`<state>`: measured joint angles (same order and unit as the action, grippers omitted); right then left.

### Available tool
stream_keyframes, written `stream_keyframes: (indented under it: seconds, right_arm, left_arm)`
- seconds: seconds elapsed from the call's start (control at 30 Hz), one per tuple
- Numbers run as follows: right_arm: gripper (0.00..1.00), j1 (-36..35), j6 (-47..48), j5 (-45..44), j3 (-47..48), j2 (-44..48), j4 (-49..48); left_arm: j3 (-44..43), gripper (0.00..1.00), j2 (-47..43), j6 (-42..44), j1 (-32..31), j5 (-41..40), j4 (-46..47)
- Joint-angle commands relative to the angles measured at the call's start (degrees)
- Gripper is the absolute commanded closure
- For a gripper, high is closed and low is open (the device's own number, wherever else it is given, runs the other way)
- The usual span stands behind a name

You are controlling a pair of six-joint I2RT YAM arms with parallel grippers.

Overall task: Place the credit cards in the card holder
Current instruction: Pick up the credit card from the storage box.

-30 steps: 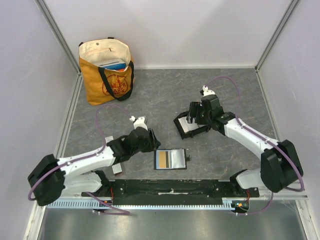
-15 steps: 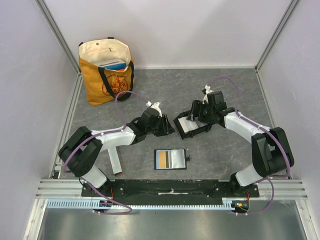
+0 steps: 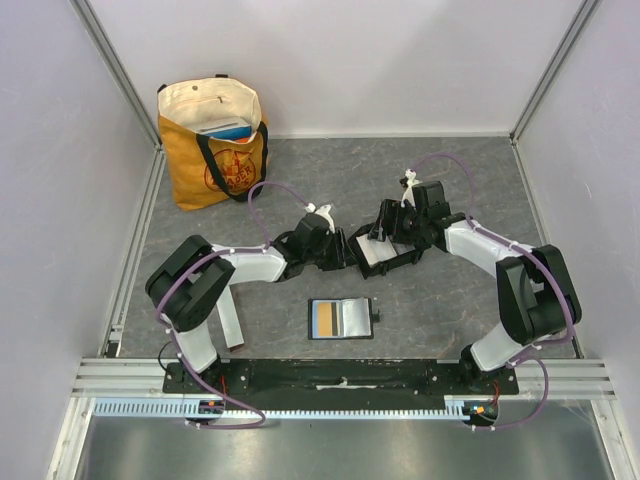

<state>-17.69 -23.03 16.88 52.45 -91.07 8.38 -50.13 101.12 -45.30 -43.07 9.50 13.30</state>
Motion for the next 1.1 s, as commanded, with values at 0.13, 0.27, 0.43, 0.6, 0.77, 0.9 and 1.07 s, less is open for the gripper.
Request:
stream_keyframes:
  seconds: [0.13,0.27,0.43,0.6,0.77,0.9,1.07]
  right_arm:
    - [0.14,0.29,0.17,3.33,2.05,-0.69,-1.88]
    - [0.17,0.38,0.0,4.03,2.13,0.19,-1.79]
    - [0.21,0.55,-0.26,4.3,2.05,0.71,-1.88]
    - [0.3,0.99,-0.35,4.12,1.43,1.42,-1.88]
    - [0.35,1.43,-0.35,4.47,0.99,1.86,-1.88]
    - [0.39,1.7,-0.35,4.47,0.9,2.21,-1.88]
    - [0.46,2.05,-0.35,4.73,0.82,1.86,-1.88]
  left_arm:
    - [-2.96,0.59,2.5,0.3,0.35,1.49,2.87]
    - [-3.13,0.6,2.94,0.12,0.35,1.67,2.87]
    - [-3.48,0.61,3.2,0.12,0.44,2.1,2.87]
    - [-3.66,0.62,3.38,0.03,0.44,2.46,2.87]
    - [-3.66,0.63,3.29,0.03,0.53,2.54,2.87]
    - [-3.75,0.64,3.29,0.03,0.44,2.63,2.87]
    - [-3.92,0.64,3.47,0.03,0.44,2.81,2.87]
